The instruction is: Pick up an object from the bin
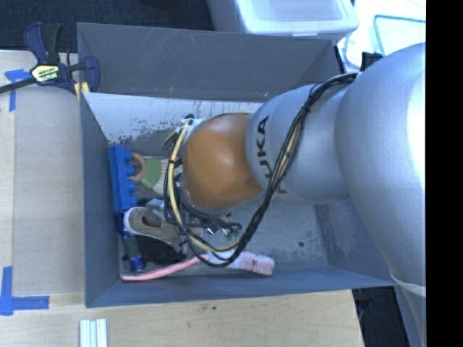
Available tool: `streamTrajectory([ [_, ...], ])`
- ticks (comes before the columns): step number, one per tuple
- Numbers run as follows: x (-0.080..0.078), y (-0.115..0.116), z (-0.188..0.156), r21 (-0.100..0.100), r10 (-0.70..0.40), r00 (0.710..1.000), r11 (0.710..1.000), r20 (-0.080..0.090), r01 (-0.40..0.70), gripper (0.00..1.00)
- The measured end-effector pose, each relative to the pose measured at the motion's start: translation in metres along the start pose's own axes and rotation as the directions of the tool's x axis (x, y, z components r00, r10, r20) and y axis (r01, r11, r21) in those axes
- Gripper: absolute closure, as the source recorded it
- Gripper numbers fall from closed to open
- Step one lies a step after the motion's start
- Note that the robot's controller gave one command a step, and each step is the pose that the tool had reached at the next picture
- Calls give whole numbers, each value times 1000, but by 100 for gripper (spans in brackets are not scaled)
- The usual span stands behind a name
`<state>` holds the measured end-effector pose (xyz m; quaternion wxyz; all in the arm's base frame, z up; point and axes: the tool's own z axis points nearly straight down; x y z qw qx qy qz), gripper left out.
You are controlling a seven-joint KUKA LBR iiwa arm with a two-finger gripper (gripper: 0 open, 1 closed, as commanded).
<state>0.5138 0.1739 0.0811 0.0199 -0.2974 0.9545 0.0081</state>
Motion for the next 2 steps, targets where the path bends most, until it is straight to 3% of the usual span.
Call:
streamTrajectory([
  [2,-9,-4,-21,1,-18,1000,1000,2,18,100],
])
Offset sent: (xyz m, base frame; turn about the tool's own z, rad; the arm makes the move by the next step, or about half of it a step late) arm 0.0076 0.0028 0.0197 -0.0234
